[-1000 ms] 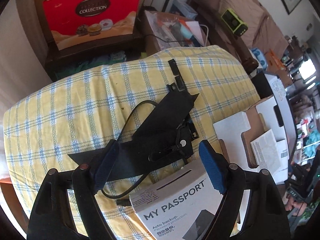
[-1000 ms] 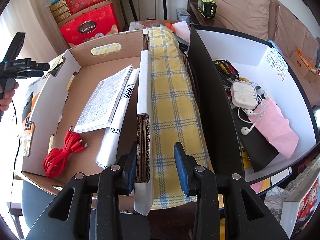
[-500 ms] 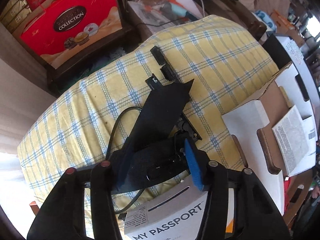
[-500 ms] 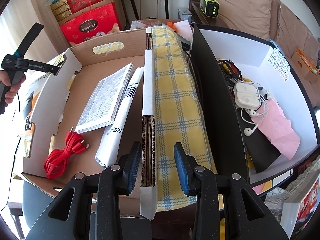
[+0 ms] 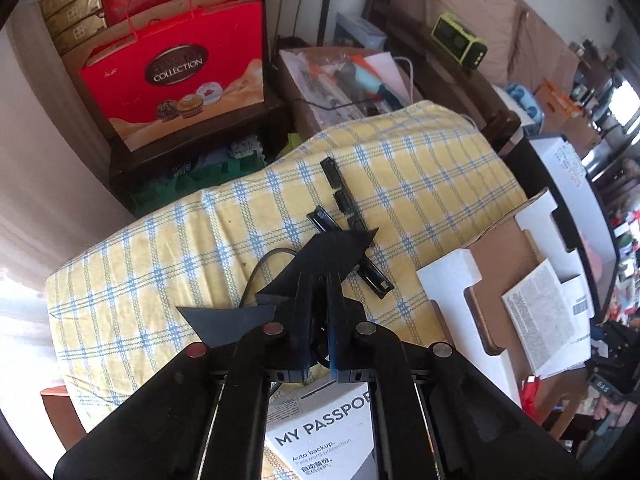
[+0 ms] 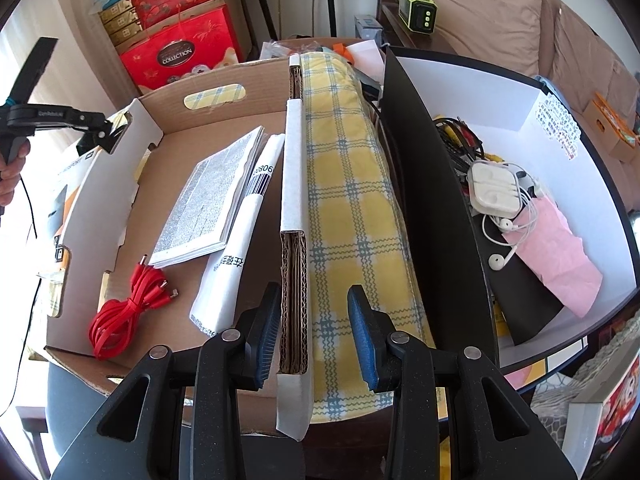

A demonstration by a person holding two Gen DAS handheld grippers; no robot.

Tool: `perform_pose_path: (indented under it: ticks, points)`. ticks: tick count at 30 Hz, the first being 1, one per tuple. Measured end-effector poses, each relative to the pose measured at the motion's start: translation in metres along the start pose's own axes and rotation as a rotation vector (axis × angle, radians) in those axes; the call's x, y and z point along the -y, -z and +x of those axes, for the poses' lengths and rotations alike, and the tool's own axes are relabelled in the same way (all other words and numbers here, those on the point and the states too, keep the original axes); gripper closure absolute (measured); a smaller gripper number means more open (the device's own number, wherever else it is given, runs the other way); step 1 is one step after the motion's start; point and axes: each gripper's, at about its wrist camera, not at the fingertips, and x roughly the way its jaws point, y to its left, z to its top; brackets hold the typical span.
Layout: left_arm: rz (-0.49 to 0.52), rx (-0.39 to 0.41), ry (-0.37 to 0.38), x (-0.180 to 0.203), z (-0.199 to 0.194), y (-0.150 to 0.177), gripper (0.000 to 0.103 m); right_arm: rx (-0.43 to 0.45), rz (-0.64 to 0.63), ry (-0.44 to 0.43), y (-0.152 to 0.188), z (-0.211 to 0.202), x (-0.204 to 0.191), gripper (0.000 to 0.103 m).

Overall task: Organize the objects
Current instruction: 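Reach the left tool to the black strap and grasp it, then carry the black strap into the tray and open the left tool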

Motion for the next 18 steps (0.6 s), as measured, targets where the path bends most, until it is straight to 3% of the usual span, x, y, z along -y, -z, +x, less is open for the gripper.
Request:
perform_pose_path:
  ticks: [8,18]
  points:
    - [-0.034,0.118,0.062,0.000,-0.057,-0.003,0.097,0.000,-0.006,0.005,-0.001,0.001,0.000,0.068]
    - [0.018,0.248,0.196,0.051,-0.126,0.001,0.097,0.012,-0.001,-0.001,-0.002,-0.003,0.001,0.068]
